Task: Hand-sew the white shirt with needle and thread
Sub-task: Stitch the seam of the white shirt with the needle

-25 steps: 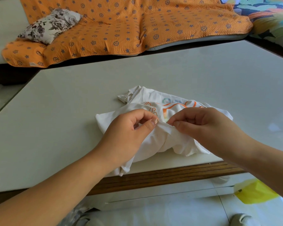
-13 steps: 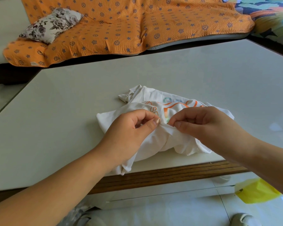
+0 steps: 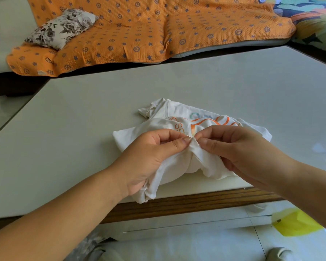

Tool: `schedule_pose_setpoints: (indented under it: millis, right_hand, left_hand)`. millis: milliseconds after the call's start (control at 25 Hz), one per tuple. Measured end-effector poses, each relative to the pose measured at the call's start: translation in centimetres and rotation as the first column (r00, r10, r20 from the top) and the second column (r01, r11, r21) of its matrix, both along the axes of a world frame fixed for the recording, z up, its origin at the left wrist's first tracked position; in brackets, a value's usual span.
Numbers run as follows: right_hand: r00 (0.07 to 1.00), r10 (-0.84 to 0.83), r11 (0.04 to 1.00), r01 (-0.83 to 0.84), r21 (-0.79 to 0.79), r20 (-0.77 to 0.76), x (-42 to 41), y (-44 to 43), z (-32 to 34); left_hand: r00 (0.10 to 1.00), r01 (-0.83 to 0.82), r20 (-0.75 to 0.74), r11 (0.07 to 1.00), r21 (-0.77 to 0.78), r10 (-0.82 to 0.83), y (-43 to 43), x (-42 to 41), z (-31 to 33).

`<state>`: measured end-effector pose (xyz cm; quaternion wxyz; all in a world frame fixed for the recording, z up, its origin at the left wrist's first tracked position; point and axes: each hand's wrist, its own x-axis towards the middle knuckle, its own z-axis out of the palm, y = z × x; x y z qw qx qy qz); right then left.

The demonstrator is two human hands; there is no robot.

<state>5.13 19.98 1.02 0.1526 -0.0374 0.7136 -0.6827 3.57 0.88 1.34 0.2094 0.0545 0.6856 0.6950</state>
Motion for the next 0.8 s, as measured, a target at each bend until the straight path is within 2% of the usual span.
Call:
schedule_pose_setpoints:
  millis: [160,320,440,640,800]
  right_hand:
    - [0.999,-0.005,0.999,0.007,0.039,-0.052,0.1,-0.3,0.3]
    - [0.972,0.037,0.977,0.013,0.211,-0.232,0.4,-0.4,0.4]
    - [0.965,0.025,0.965,0.045,0.257,-0.262,0.7,-0.5,0.9]
    - [0.963,-0.089,0.942,0.165,0.291,-0.255,0.7,-0.8,0.9]
    - [0.925,-0.263,0.923,0.324,0.207,-0.275,-0.3,-0.4,1.3]
  left_hand:
    - [0.999,-0.008,0.048,1.0,0.003,0.008,0.0,0.0,-0.2]
    - [0.995,0.006,0.099,1.0,0.024,-0.008,0.4,0.1,-0.3]
    - [0.995,-0.007,0.096,1.0,0.001,0.006,0.4,0.1,-0.3]
    - [0.999,-0.015,0.043,0.993,-0.113,0.02,0.8,0.3,-0.1]
    - [0.998,-0.016,0.058,0.985,-0.169,0.026,0.7,0.2,0.1]
